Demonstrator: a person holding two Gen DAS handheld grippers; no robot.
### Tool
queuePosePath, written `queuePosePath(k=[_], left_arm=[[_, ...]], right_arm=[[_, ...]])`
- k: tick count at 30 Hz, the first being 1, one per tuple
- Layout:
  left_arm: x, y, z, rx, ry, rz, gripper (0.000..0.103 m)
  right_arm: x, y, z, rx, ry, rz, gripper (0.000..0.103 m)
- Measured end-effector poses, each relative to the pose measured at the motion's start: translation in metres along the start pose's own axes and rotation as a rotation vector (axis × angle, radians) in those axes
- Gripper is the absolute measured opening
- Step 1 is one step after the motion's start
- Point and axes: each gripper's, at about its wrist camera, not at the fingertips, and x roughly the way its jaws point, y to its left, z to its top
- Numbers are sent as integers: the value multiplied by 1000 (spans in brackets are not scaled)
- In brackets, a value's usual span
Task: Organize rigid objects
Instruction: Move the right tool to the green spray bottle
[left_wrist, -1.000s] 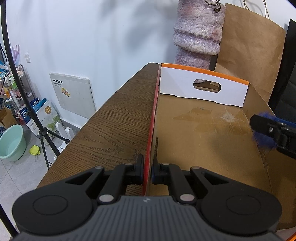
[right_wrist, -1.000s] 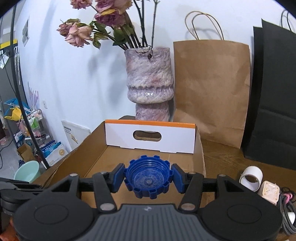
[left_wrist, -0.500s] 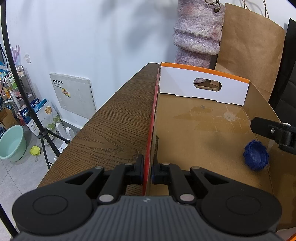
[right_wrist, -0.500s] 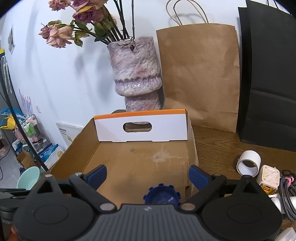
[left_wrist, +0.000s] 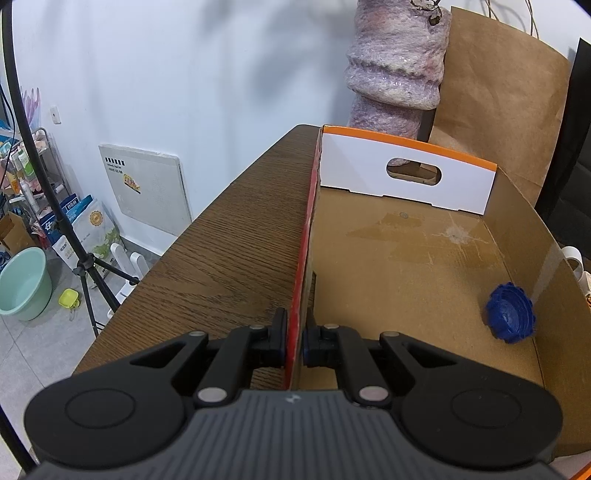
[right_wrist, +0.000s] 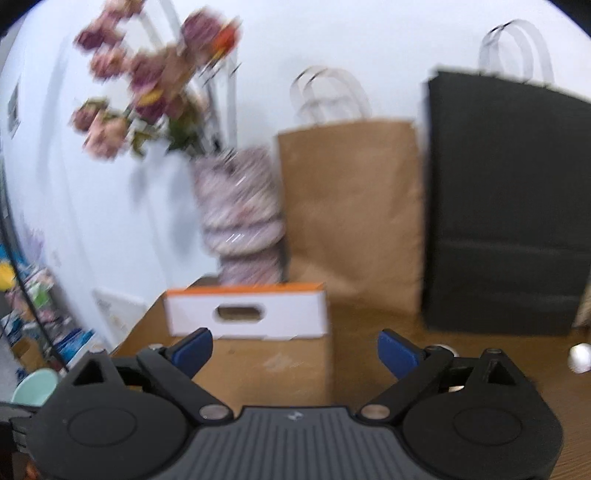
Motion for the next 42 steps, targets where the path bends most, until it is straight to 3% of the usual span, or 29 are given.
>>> queuePosePath(k=[8,16,21,34,42], left_arm=[[0,0,0,1,-1,1,8],[0,0,0,1,-1,1,8],[0,0,0,1,-1,2,8],[-1,-1,0,5,-3,5,8],[-2,-1,0,10,-6,10,8]], right_arm=[[-48,-86,1,20,-60,-229,102],[-73,-173,-24,38,-5,-477,103],[-74,-215,-40,45,43,-580,103],[-29,-266,-75,-8,120,-698,101],[-6,-284,-82,2,191,-691,96]])
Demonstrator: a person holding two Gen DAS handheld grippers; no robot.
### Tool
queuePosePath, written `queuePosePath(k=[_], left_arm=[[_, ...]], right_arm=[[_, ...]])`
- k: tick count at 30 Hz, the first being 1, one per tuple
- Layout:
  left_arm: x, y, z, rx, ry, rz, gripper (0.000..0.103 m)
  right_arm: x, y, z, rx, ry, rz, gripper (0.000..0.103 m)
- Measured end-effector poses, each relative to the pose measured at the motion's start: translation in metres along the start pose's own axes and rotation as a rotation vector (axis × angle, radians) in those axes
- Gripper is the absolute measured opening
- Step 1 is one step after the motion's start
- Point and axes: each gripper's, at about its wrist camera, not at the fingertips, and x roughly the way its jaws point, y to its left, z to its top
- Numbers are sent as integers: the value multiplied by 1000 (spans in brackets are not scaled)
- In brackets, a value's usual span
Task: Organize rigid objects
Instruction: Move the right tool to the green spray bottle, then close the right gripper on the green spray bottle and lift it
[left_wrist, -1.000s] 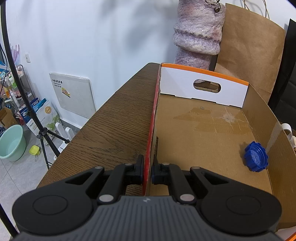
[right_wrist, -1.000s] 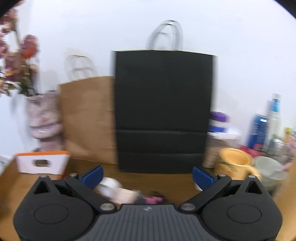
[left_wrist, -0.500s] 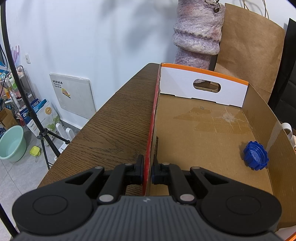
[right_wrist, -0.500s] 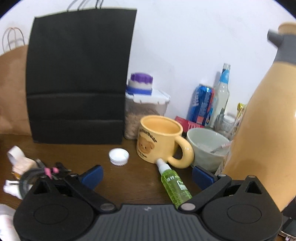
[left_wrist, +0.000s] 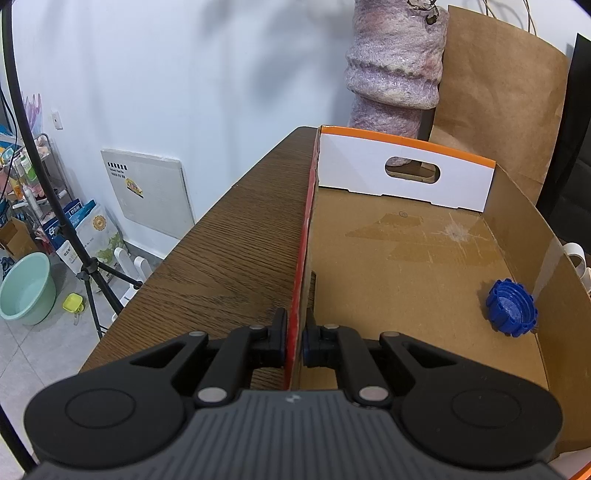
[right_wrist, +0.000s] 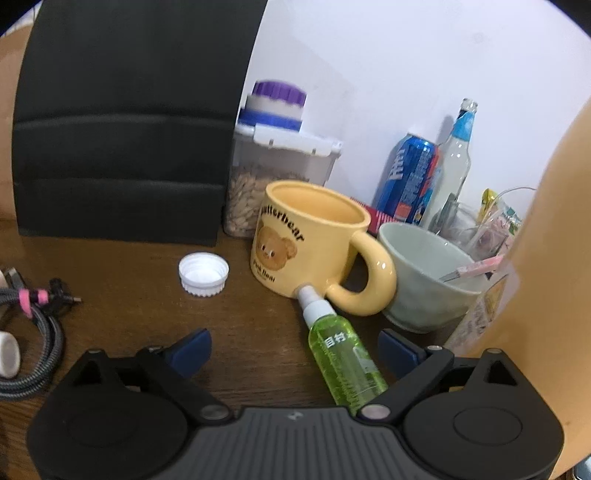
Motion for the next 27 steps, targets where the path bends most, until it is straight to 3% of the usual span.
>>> queuePosePath(k=[9,14,17,22,23,24,27], left_arm=[[0,0,0,0,0,0,8],[0,0,0,0,0,0,8],[0,0,0,1,-1,1,8],[0,0,0,0,-1,1,8],[0,-1,0,0,-1,1,8],[0,-1,-1,1,-1,1,8],[0,0,-1,0,-1,1,8]], right_arm=[[9,2,-1,-6,24,-8,96],[3,0,-1,13,47,53,87],[-1,-3,1,51,56,139,65],[2,-3,-2,83,58,145,54],[2,-4,-2,96,58,164,48],[2,-5,-3,116,57,194,30],[1,-4,-4,132,53,205,30]])
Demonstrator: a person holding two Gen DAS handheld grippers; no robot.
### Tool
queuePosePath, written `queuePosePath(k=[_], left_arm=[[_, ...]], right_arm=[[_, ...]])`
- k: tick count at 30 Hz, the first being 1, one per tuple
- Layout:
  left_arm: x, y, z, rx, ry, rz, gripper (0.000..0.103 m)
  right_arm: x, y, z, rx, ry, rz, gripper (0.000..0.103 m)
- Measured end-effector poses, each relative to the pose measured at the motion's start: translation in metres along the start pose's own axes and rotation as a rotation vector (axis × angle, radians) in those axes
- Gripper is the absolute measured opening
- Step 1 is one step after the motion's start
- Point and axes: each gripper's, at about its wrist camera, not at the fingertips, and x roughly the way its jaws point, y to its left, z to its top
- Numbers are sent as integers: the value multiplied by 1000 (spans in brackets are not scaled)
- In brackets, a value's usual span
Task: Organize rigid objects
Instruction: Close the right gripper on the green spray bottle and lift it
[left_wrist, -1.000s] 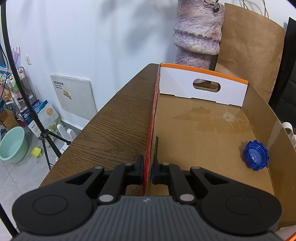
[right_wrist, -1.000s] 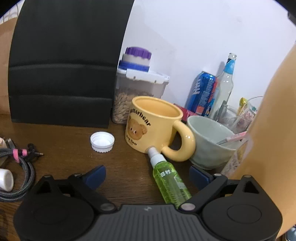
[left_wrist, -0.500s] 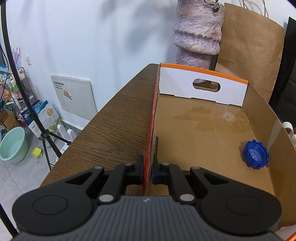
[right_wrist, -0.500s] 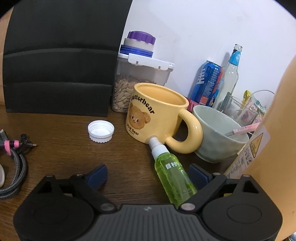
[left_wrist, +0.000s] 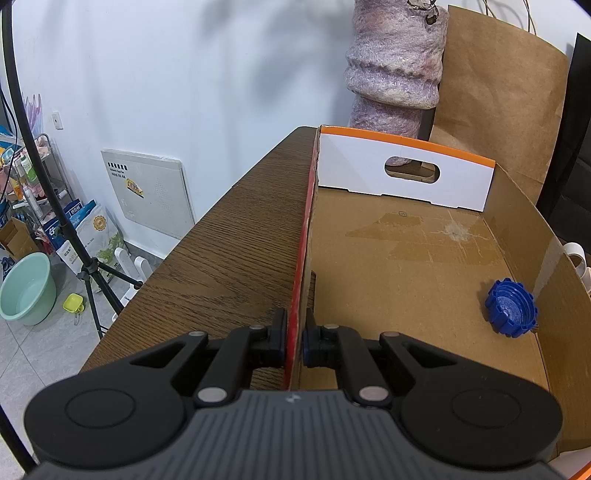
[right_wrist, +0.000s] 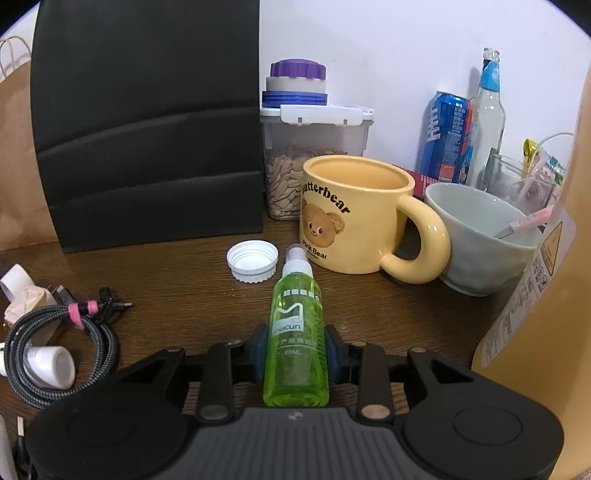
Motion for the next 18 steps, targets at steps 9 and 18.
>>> queuePosePath(k=[9,18], left_arm=[[0,0,0,0,0,1,8],[0,0,0,0,0,0,8]], right_arm=[[-2,2,-2,1,-9,-13,30],[-7,5,-2,5,-21,-15,30]])
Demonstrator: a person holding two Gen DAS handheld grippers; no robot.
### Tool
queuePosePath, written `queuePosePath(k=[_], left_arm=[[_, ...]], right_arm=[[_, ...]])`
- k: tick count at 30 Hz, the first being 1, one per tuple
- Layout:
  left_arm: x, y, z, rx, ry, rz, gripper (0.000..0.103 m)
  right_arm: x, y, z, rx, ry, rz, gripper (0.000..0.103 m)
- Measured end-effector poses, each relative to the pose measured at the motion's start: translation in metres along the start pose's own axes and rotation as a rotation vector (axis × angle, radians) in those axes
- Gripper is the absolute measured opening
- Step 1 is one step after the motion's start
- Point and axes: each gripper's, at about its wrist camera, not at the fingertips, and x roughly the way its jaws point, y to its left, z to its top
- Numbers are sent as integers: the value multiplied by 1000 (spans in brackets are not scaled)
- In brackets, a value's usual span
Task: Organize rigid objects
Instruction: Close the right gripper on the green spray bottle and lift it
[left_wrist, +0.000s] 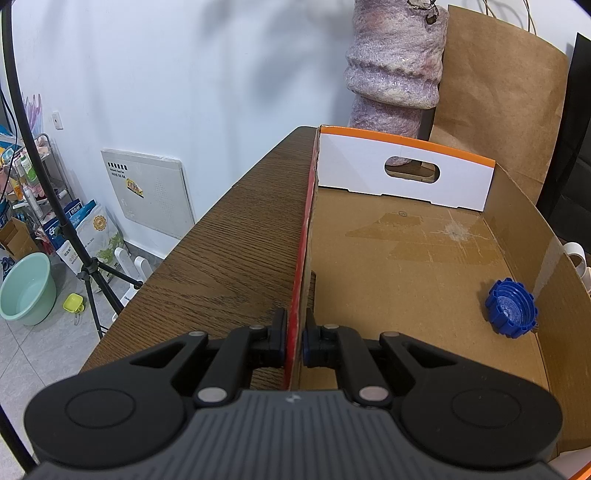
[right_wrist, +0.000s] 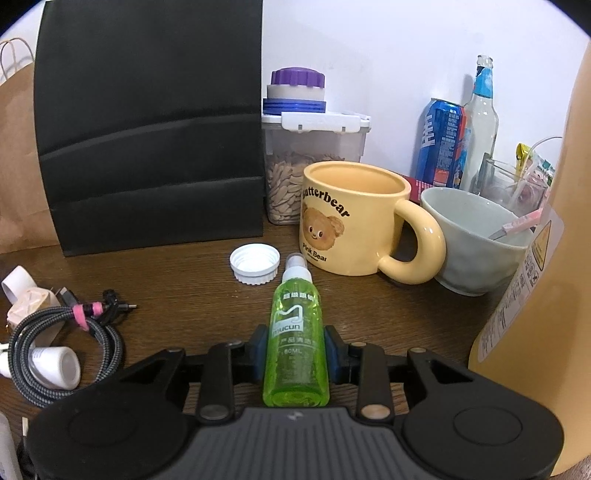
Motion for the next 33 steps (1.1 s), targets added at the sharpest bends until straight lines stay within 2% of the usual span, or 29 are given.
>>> queuePosePath(k=[8,17,28,33], left_arm=[[0,0,0,0,-1,0,8],[0,1,0,0,-1,0,8],[0,0,0,0,-1,0,8],[0,0,0,0,-1,0,8]], right_arm=[[-25,9,6,15,-75,39,30],[-61,45,19,-45,-183,101,30],[-112,126,32,-98,-311,271,30],[-121,172,35,-112,-314,369,30]])
